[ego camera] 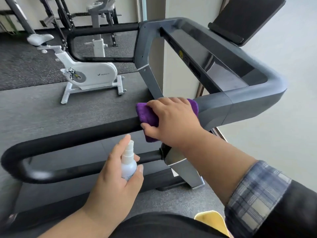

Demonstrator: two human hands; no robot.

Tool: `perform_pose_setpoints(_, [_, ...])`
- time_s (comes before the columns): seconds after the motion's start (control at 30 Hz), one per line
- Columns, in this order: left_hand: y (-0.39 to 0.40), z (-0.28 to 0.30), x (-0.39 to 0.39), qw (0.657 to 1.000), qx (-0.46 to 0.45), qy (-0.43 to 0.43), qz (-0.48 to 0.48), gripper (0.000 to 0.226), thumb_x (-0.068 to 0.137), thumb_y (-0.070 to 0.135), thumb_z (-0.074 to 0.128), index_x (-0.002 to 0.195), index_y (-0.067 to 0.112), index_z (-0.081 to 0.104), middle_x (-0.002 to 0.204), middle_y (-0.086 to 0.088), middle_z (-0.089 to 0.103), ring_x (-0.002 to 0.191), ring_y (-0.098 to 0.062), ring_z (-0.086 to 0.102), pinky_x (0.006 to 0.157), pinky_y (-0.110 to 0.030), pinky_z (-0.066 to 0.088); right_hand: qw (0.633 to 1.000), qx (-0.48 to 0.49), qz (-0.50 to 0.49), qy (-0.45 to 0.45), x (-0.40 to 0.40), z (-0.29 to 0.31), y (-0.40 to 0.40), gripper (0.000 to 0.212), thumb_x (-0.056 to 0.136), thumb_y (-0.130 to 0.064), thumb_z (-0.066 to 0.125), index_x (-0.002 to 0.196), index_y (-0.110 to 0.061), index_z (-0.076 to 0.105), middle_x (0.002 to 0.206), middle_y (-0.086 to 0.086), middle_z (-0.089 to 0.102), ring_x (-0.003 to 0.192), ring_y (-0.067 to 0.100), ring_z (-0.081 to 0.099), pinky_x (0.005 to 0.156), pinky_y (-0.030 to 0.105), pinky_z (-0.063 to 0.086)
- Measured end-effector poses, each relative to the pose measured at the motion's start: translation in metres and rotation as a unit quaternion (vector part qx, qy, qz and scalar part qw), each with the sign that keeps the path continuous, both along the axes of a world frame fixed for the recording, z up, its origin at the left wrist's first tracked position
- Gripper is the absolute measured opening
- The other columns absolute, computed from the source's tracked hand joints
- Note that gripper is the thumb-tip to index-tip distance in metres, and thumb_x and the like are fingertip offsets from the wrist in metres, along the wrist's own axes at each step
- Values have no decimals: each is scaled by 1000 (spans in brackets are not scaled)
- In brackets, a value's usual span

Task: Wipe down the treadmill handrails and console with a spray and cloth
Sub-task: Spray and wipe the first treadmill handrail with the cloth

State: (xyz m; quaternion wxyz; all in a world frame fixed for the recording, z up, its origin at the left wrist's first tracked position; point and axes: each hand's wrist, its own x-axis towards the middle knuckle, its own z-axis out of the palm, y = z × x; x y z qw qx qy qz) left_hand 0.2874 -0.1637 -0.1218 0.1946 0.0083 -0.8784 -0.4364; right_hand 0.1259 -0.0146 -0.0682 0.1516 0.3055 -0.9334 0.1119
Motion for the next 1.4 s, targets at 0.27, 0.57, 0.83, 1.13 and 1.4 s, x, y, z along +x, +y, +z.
perform_pose_setpoints(0.27, [-5,1,16,998,21,-23,48,68,89,39,59,128,79,21,113,26,56,90,-3,62,75,-26,50,995,101,5,-1,4,3,-7,100,64,-85,60,144,-29,39,134,-1,55,119,30,54,102,52,39])
perform_pose_setpoints(0.57, [-36,3,46,994,31,-32,104,76,85,30,62,130,76,22,118,31,53,106,4,57,85,-1,37,989,112,81,51,34,-5,-95,89,73,-73,67,142,-24,42,126,1,58,107,30,59,88,44,46])
perform_pose_setpoints(0.83, [-84,7,85,991,46,-17,128,82,85,23,65,132,76,24,123,15,60,105,5,58,84,-1,39,980,118,134,89,75,-12,-192,95,72,-73,68,143,-18,36,121,5,56,100,31,56,81,43,42])
perform_pose_setpoints(1.13, [-155,2,120,988,55,8,145,81,84,23,65,133,73,25,121,18,57,105,3,58,86,-3,39,968,171,147,111,110,-11,-277,84,77,-51,76,144,-20,35,122,4,53,102,31,55,79,41,39])
perform_pose_setpoints(1.4, [-213,-8,142,989,93,15,114,70,80,43,59,133,74,25,118,26,57,84,1,63,72,-18,50,896,341,218,183,144,-26,-350,20,86,-29,58,104,-25,64,101,0,59,95,30,54,74,42,32])
